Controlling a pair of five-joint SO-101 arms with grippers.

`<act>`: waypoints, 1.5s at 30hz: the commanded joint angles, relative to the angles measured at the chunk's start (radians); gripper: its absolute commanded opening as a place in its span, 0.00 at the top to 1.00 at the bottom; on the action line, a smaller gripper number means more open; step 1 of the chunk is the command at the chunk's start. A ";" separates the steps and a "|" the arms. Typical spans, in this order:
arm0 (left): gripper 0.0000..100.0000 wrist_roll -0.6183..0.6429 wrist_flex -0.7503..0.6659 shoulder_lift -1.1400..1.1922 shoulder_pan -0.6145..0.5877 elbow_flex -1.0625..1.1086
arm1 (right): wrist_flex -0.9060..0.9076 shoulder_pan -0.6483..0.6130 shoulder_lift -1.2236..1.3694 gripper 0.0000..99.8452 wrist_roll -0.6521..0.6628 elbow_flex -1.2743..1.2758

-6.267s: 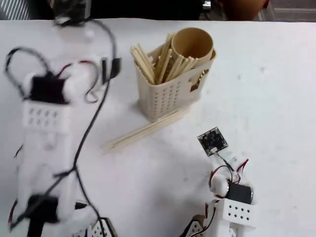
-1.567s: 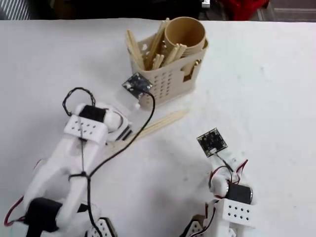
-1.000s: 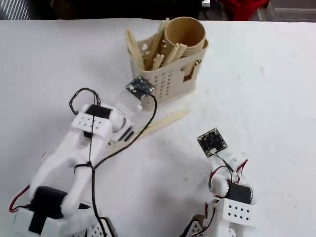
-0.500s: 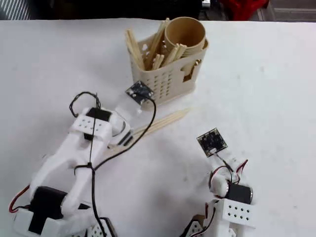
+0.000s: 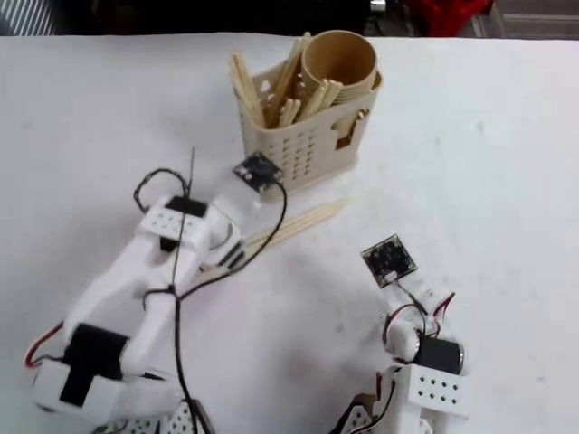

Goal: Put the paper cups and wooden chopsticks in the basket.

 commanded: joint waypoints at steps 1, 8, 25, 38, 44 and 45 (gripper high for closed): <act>0.83 -0.014 0.066 0.015 0.002 -0.069 | -0.018 0.002 -0.008 0.98 0.005 -0.005; 0.83 -0.058 0.043 0.050 0.036 -0.075 | -0.018 0.002 -0.008 0.98 0.005 -0.005; 0.94 -0.117 0.144 0.246 0.045 -0.218 | -0.018 0.002 -0.008 0.98 0.006 -0.005; 0.96 -0.133 0.321 0.013 0.064 -0.267 | -0.018 0.002 -0.008 0.98 0.006 -0.005; 0.97 -0.133 0.427 -0.042 0.074 -0.284 | -0.018 0.002 -0.008 0.98 0.006 -0.003; 0.97 -0.133 0.428 -0.047 0.074 -0.282 | -0.018 0.002 -0.008 0.98 0.006 -0.003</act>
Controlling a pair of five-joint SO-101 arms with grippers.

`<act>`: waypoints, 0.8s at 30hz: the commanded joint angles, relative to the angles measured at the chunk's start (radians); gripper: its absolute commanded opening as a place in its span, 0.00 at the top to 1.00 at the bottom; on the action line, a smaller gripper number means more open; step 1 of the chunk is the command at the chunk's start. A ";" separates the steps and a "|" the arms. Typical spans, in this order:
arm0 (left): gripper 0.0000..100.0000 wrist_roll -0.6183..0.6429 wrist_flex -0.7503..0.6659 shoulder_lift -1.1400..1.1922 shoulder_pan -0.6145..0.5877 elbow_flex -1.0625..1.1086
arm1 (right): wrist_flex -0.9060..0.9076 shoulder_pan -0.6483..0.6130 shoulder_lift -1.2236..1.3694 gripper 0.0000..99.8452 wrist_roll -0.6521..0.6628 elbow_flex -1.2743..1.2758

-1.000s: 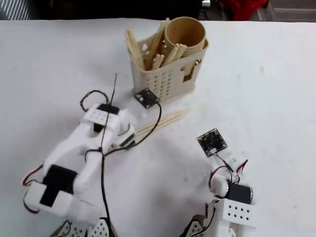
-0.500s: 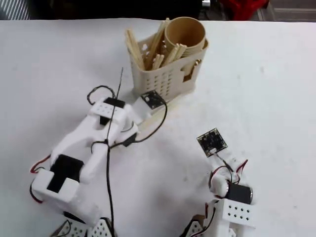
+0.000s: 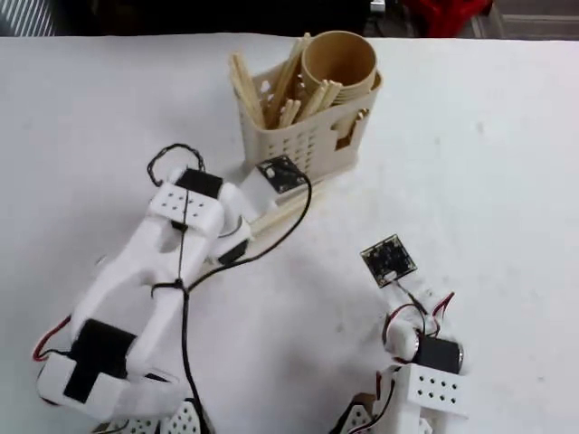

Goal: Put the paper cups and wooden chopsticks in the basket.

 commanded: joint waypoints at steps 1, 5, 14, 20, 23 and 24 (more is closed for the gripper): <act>0.98 -0.009 0.028 -0.068 0.010 -0.034 | -0.018 0.002 -0.008 0.98 0.006 -0.003; 0.98 -0.009 0.018 -0.110 0.048 0.006 | -0.018 0.002 -0.008 0.98 0.006 -0.003; 0.97 -0.002 -0.157 -0.117 0.107 0.285 | -0.018 0.002 -0.008 0.98 0.008 -0.003; 0.86 0.000 -0.186 -0.108 0.099 0.324 | -0.018 0.002 -0.008 0.98 0.008 -0.003; 0.86 -0.002 -0.133 -0.113 0.099 0.318 | -0.018 0.002 -0.008 0.98 0.008 -0.003; 0.86 -0.002 -0.112 -0.114 0.099 0.313 | -0.018 0.002 -0.008 0.98 0.008 -0.003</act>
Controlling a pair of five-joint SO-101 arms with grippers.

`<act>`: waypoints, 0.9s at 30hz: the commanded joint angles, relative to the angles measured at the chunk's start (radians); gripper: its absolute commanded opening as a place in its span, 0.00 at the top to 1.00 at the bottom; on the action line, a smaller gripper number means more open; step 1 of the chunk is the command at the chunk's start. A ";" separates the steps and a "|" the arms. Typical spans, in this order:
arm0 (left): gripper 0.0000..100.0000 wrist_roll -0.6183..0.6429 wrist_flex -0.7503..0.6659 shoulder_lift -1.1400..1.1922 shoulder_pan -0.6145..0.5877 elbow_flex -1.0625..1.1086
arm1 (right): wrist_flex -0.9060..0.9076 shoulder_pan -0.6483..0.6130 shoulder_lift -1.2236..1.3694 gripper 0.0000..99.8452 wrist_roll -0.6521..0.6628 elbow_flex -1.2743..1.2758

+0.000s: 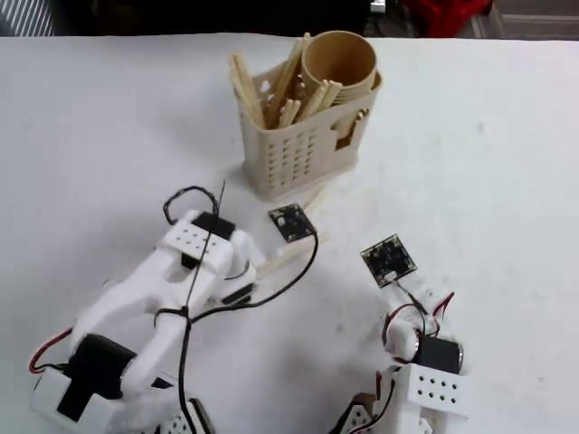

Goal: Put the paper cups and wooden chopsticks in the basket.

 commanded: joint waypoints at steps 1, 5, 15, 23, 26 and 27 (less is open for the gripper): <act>0.86 0.000 0.072 -0.028 0.002 -0.012 | -0.018 0.002 -0.008 0.98 0.008 -0.003; 0.86 0.002 0.092 -0.030 -0.024 -0.092 | -0.018 0.002 -0.008 0.98 0.008 -0.003; 0.86 0.060 0.031 -0.019 0.074 -0.292 | -0.018 0.002 -0.008 0.98 0.008 -0.003; 0.86 0.109 -0.123 0.114 0.145 -0.304 | -0.018 0.002 -0.008 0.98 0.008 -0.003; 0.86 0.098 -0.124 0.246 0.154 -0.353 | -0.018 0.002 -0.008 0.98 0.008 -0.003; 0.86 0.098 -0.123 0.285 0.154 -0.374 | -0.018 0.002 -0.008 0.98 0.008 -0.003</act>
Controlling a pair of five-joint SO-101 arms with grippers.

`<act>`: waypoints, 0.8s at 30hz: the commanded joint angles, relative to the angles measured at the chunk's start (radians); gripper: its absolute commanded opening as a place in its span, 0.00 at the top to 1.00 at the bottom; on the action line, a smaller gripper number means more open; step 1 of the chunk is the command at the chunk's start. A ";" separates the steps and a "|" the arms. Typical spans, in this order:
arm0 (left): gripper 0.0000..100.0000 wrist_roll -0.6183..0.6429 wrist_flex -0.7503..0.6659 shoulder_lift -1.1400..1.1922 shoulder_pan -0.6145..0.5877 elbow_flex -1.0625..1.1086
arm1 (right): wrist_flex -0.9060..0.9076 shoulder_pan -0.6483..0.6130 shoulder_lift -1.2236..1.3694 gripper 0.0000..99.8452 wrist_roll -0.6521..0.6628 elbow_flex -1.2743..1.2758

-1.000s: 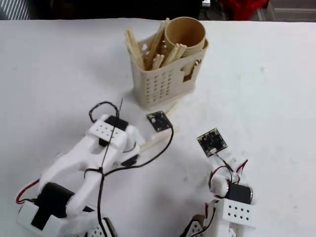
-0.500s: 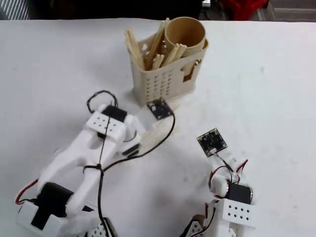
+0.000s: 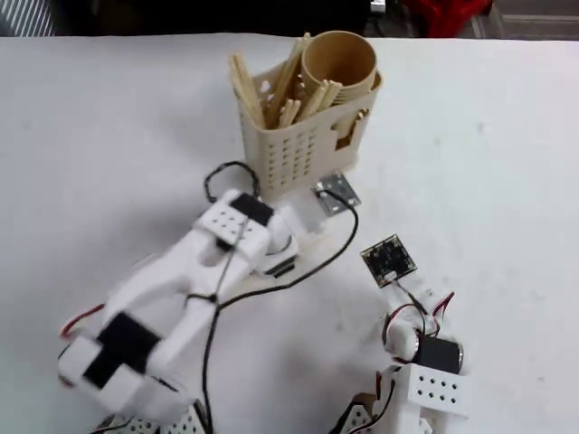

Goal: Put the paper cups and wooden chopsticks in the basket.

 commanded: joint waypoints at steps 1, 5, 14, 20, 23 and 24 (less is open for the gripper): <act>0.86 0.009 -0.018 0.153 0.018 -0.114 | -0.018 0.002 -0.008 0.98 0.008 -0.003; 0.86 0.009 -0.017 0.257 0.015 -0.173 | -0.018 0.002 -0.008 0.98 0.008 -0.003; 0.99 0.005 0.055 0.309 0.008 -0.221 | -0.018 0.002 -0.008 0.98 0.008 -0.003; 0.98 0.005 0.141 0.278 0.008 -0.250 | -0.018 0.002 -0.008 0.98 0.008 -0.003; 0.98 0.009 0.199 0.186 0.008 -0.261 | -0.018 0.002 -0.008 0.98 0.008 -0.003; 0.98 0.009 0.221 0.143 0.008 -0.261 | -0.018 0.002 -0.008 0.98 0.008 -0.003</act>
